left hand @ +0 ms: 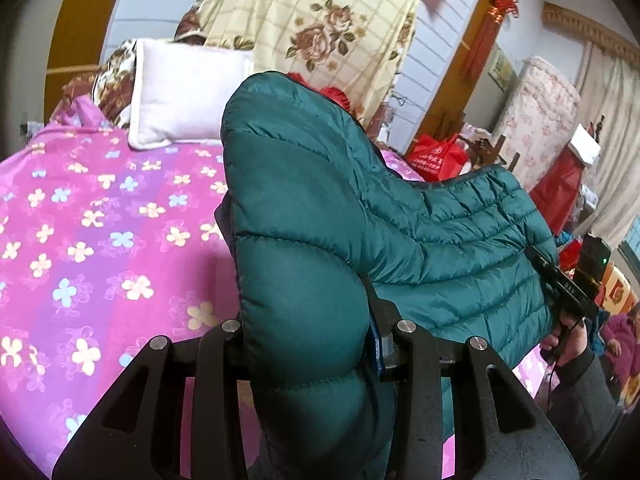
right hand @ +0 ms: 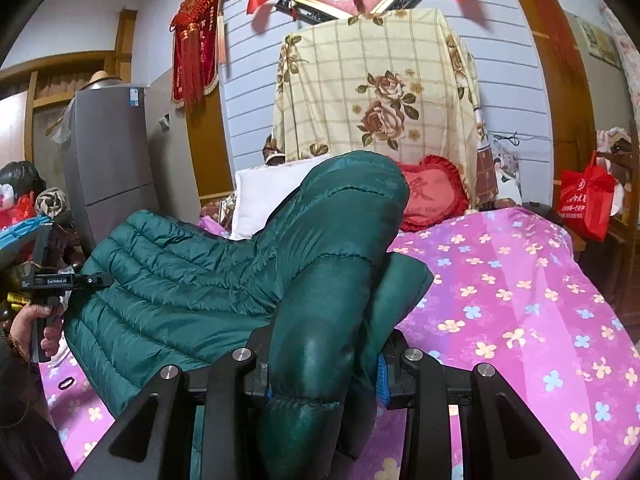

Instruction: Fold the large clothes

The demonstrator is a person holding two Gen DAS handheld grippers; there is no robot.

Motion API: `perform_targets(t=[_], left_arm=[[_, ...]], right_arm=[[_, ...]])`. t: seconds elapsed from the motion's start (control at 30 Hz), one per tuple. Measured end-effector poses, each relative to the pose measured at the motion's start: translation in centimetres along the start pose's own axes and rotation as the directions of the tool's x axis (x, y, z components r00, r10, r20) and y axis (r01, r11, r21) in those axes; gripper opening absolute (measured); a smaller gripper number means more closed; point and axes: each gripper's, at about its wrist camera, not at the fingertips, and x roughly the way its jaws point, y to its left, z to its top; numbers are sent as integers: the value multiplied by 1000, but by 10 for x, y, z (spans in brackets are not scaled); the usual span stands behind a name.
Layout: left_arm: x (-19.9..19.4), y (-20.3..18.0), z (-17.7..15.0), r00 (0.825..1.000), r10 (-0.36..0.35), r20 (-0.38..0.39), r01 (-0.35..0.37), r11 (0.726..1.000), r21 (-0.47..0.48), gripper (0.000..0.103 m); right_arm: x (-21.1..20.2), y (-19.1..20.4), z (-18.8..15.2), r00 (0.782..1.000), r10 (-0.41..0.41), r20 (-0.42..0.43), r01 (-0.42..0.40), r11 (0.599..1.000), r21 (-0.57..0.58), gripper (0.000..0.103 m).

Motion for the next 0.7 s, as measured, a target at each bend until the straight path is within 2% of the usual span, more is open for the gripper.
perform_targets(t=[0.2, 0.43, 0.7], left_arm=[[-40, -15, -23, 998, 16, 65, -16, 1000, 5, 36], [-74, -27, -55, 996, 62, 70, -63, 998, 18, 36], [-102, -38, -83, 996, 56, 64, -57, 998, 12, 36]], right_arm=[[-27, 15, -3, 1000, 11, 25, -11, 1000, -5, 34], [-47, 38, -20, 1000, 25, 4, -25, 999, -26, 34], [-90, 59, -47, 1000, 21, 8, -21, 1000, -18, 34]])
